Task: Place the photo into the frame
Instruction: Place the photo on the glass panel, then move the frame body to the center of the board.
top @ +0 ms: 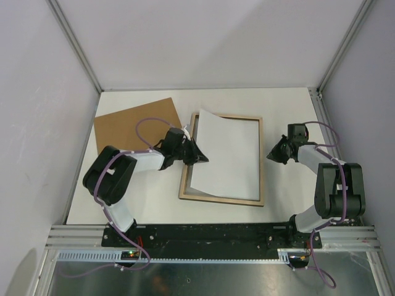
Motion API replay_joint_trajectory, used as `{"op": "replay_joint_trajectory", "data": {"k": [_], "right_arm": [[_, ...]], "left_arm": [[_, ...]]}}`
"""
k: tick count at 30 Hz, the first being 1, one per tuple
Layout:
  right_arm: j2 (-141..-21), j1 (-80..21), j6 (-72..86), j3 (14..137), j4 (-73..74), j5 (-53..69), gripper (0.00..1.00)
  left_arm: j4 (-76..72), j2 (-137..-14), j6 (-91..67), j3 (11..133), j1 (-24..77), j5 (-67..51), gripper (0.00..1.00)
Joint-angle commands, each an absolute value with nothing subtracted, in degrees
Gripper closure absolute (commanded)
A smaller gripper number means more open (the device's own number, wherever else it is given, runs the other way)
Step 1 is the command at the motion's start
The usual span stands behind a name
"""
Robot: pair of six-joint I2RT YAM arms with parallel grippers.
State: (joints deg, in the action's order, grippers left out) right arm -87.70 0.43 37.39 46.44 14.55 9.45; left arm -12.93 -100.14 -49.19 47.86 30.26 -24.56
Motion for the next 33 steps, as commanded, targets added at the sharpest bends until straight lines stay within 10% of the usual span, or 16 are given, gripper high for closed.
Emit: {"op": "replay_joint_trajectory", "data": {"k": [1,18,33], "right_arm": [[-87.9,0.2,36.7,48.6,14.4,8.5,1.0],[-86.9,0.1,36.2,49.0,15.1,8.0,1.0],[-85.7,-1.7,34.4,49.1,16.3,6.2,0.99]], "left_arm": [[-14.4,-97.0,-49.1,47.4,31.0,-21.2,0.8],[-1.9,-94.0,-41.2,53.5,31.2,-11.7,0.28],[8.0,-90.9,-34.0,56.1,29.4,0.5,0.24]]}}
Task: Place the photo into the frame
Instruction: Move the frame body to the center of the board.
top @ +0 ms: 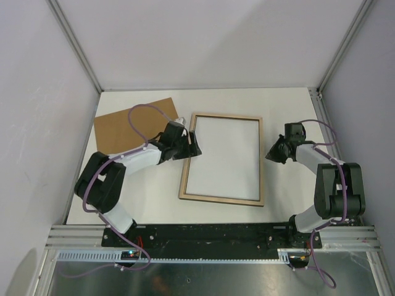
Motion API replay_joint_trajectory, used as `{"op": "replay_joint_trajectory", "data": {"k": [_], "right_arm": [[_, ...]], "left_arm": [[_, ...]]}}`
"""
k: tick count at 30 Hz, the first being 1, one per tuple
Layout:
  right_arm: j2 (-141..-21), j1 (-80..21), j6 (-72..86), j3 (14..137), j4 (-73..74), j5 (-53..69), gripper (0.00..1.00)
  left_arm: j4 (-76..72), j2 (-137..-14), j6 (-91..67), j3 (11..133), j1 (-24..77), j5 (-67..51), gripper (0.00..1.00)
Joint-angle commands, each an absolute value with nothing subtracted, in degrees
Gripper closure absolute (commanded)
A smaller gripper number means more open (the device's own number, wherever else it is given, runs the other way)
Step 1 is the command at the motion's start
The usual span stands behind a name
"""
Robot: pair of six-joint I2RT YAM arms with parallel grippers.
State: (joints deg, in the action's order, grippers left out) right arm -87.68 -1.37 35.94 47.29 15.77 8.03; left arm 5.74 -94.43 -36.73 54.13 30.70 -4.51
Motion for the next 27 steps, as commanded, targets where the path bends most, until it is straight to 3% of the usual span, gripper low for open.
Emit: {"op": "replay_joint_trajectory", "data": {"k": [1,7,13,21,27], "right_arm": [[-85.5,-1.9,34.3,49.1,16.6,5.8,0.99],[-84.1,-2.5,33.6,49.1,17.5,4.0,0.98],[-83.0,-2.6,33.2,49.1,17.9,3.7,0.98],[-82.8,-2.8,32.6,49.0,18.4,3.4,0.98],[-81.8,-2.6,32.5,49.1,18.5,3.2,0.98]], "left_arm": [[8.4,-90.8,-34.0,56.0,28.8,1.2,0.26],[10.7,-94.0,-33.7,57.2,25.4,2.9,0.45],[11.2,-98.3,-34.2,59.0,24.0,4.7,0.72],[12.2,-103.8,-33.2,62.6,23.7,5.6,0.93],[12.7,-105.4,-32.9,63.3,26.3,5.7,0.97]]}}
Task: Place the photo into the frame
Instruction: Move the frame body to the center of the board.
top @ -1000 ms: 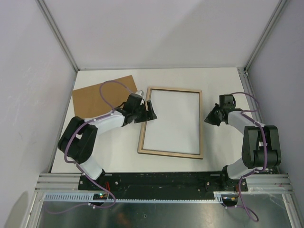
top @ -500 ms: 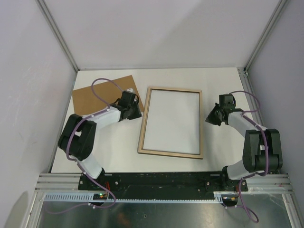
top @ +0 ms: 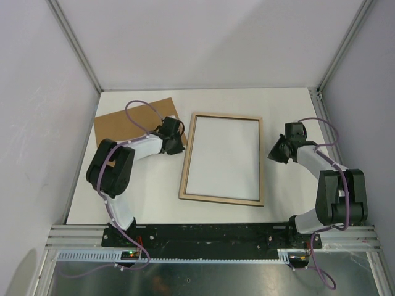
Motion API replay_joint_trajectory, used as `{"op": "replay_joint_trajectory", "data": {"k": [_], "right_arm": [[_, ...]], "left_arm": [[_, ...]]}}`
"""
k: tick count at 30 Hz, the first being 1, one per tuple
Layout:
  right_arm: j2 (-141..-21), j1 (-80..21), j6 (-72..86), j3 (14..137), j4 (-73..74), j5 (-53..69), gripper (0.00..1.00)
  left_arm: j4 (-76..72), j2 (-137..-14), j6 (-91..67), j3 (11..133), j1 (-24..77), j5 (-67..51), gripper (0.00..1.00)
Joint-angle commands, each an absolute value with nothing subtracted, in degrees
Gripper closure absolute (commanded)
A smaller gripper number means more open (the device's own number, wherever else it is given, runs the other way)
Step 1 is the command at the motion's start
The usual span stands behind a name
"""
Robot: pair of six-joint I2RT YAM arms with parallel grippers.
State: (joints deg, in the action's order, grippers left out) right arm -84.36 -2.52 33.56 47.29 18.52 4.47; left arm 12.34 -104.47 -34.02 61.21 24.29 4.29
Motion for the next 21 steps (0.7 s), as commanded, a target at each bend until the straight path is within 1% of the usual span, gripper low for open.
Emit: {"op": "replay_joint_trajectory", "data": {"k": [1,12,21], "right_arm": [[-81.7,-2.6,32.4,49.1,18.5,3.2,0.98],[-80.1,-2.4,32.0,49.1,19.5,2.5,0.98],[-78.5,-2.4,31.6,49.1,20.9,2.2,0.98]], "left_arm": [[12.8,-105.6,-33.0,63.5,27.1,5.8,0.98],[14.1,-106.8,-34.5,66.3,34.7,6.5,1.0],[14.6,-111.3,-34.1,72.4,37.2,5.6,1.0]]}}
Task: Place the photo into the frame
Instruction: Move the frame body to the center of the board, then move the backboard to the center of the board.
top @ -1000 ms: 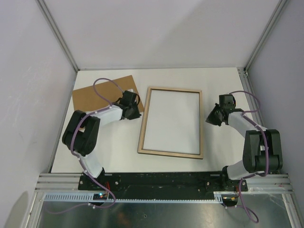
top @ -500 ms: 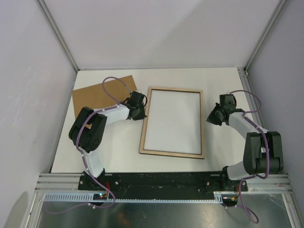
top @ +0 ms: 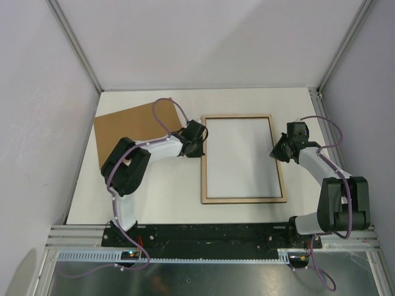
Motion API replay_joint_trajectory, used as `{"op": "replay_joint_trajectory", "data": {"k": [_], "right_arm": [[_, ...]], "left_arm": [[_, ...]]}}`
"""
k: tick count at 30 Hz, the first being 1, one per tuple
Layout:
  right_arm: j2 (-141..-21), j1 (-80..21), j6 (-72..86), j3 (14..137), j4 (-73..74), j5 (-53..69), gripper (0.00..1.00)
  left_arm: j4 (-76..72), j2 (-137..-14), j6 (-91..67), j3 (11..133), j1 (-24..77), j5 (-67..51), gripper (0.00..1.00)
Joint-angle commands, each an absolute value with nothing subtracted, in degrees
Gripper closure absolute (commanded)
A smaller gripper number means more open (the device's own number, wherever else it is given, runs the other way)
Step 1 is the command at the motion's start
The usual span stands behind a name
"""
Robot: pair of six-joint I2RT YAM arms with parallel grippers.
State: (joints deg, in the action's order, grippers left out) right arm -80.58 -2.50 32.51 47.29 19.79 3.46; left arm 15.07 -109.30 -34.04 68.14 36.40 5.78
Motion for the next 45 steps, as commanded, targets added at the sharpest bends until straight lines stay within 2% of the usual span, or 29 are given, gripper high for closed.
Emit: {"op": "replay_joint_trajectory", "data": {"k": [1,8,21,26,33,39,45], "right_arm": [[-78.2,-2.4,31.5,49.1,21.1,2.1,0.98],[-76.8,-2.6,30.8,49.0,22.5,1.6,0.98],[-75.1,-2.4,29.7,49.1,24.1,0.9,0.98],[-74.9,-3.2,30.0,49.1,22.9,1.8,0.98],[-75.2,-8.3,31.6,50.0,19.0,4.8,0.95],[-80.2,-20.3,33.3,54.8,8.4,7.6,0.75],[-95.9,-29.6,33.1,67.4,0.0,11.0,0.52]], "left_arm": [[14.7,-111.9,-34.0,73.3,37.3,5.5,1.0],[14.8,-116.3,-33.4,79.3,37.9,4.0,0.99],[15.1,-118.8,-34.7,83.1,40.4,3.0,0.99],[15.4,-116.7,-34.2,83.4,40.6,4.4,0.98],[17.7,-106.5,-31.8,81.9,34.9,6.5,0.88],[18.4,-98.6,-31.6,77.0,19.0,6.3,0.71],[19.0,-97.1,-31.5,75.4,2.7,5.3,0.52]]}}
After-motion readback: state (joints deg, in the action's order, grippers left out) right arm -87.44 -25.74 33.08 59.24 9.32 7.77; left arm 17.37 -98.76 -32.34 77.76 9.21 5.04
